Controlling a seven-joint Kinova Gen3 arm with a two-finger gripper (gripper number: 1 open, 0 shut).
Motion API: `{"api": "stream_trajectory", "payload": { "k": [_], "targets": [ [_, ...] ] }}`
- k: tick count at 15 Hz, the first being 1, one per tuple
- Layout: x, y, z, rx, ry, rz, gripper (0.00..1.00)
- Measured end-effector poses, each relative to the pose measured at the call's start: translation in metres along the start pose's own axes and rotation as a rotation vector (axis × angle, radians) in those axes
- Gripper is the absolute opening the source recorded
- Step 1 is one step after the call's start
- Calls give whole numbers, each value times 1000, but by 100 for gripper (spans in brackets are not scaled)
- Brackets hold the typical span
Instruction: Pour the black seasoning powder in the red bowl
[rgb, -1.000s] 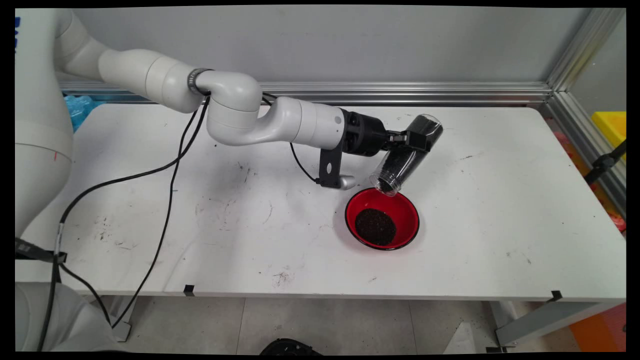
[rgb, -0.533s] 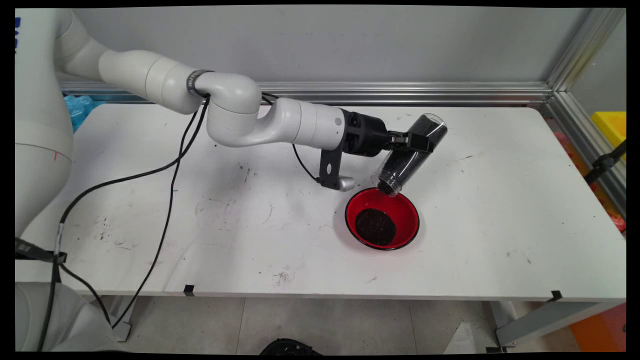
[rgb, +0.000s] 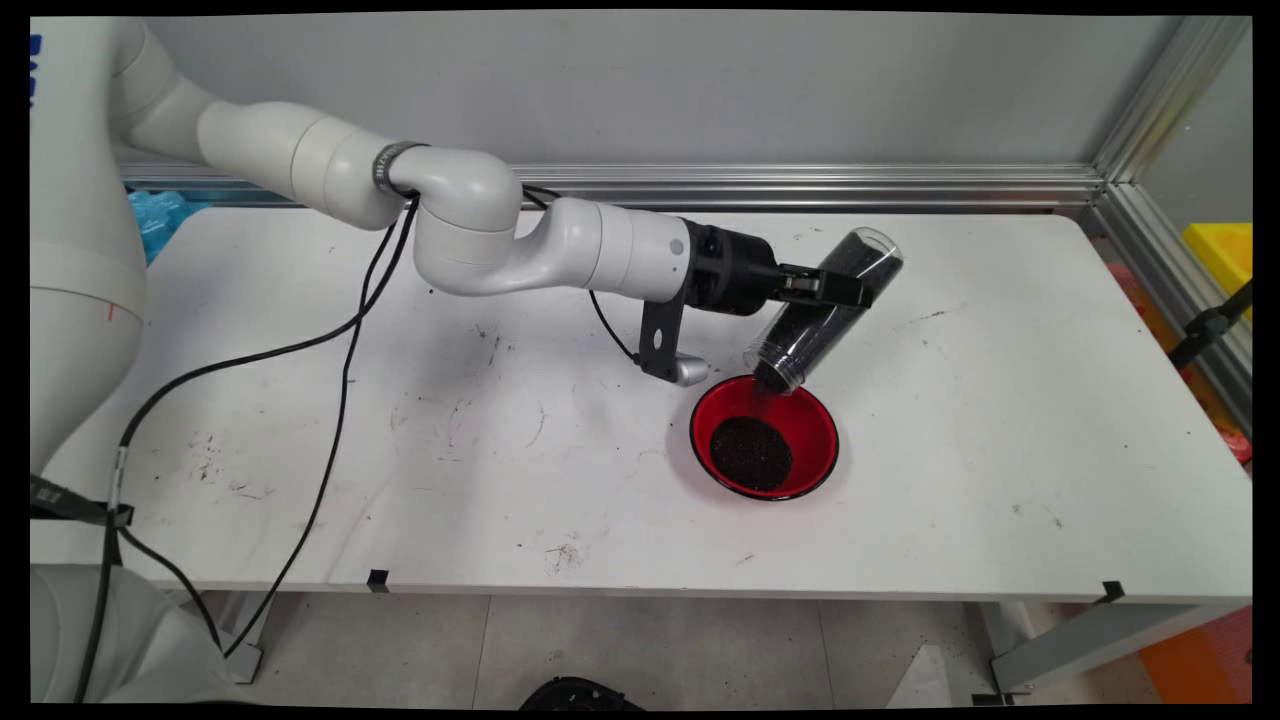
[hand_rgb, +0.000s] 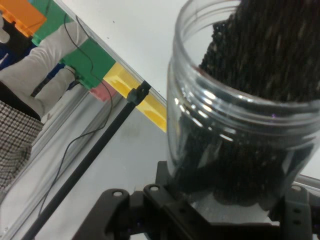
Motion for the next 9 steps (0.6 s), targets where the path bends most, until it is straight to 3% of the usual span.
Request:
{"api": "stream_trajectory", "payload": {
  "k": [9],
  "targets": [
    [0,1,2,25,0,42,0]
  ]
}}
